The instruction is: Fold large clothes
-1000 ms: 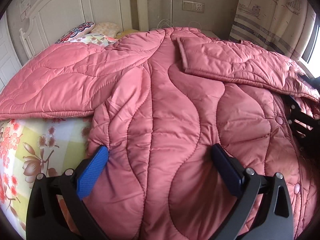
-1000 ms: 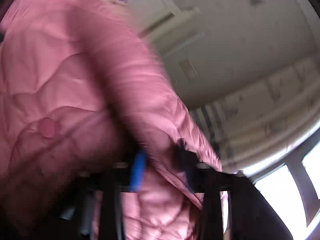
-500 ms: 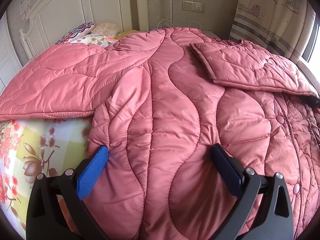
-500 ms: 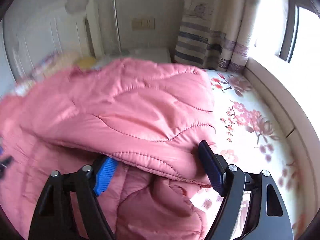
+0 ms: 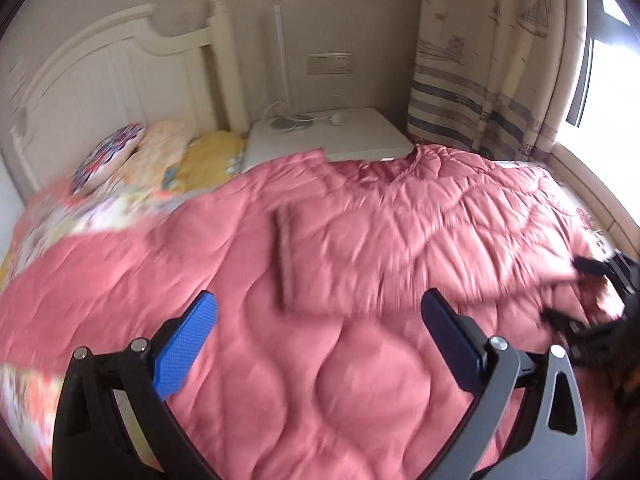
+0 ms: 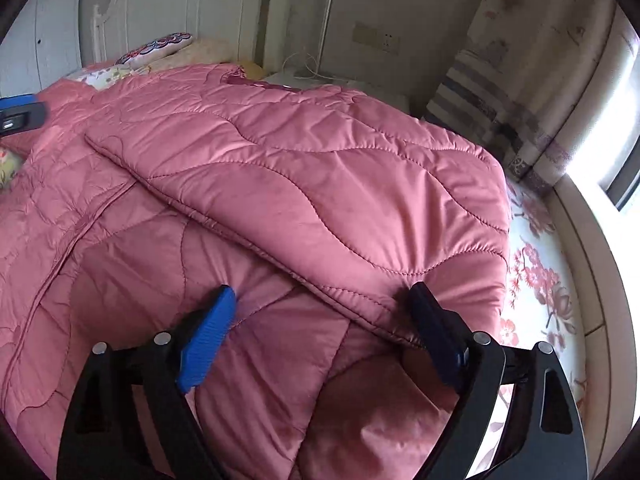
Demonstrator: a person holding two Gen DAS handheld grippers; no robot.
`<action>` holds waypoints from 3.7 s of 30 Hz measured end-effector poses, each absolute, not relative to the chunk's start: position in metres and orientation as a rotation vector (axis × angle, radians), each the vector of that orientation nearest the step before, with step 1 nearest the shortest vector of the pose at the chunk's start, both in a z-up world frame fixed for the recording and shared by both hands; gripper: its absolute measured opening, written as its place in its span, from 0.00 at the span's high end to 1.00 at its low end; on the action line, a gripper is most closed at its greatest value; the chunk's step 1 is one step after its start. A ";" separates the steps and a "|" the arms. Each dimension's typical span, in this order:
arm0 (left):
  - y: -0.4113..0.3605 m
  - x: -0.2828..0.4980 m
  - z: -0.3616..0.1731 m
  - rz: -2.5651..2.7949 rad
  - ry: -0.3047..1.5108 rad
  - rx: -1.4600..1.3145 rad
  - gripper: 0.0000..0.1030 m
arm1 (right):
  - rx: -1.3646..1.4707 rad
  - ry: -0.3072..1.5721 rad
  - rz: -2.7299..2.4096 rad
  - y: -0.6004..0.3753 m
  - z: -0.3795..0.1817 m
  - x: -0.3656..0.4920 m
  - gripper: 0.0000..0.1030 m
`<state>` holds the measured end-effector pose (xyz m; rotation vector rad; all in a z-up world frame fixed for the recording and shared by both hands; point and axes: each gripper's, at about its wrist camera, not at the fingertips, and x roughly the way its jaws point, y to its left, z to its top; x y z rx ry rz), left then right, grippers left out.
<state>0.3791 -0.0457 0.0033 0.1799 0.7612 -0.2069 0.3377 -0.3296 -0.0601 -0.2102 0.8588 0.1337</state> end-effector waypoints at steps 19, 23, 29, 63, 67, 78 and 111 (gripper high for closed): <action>-0.053 0.423 -0.067 -0.289 0.914 0.094 0.02 | 0.138 0.914 -0.108 -0.440 -0.053 0.472 0.36; -0.051 0.424 -0.066 -0.290 0.914 0.088 0.02 | 0.095 0.910 -0.174 -0.437 -0.042 0.467 0.36; -0.051 0.425 -0.066 -0.289 0.915 0.076 0.02 | -0.160 0.790 -0.005 -0.360 -0.022 0.401 0.26; 0.424 0.289 -0.056 0.211 0.486 -1.088 0.60 | -0.113 0.888 -0.079 -0.323 -0.069 0.359 0.11; 0.439 0.304 -0.057 0.243 0.481 -1.146 0.87 | -0.112 0.888 -0.079 -0.325 -0.068 0.358 0.10; 0.219 0.327 0.099 -0.121 0.265 -0.619 0.93 | -0.104 0.887 -0.070 -0.322 -0.068 0.358 0.09; 0.054 0.320 -0.027 -0.026 0.588 -0.151 0.03 | -0.048 0.888 -0.005 -0.329 -0.065 0.352 0.06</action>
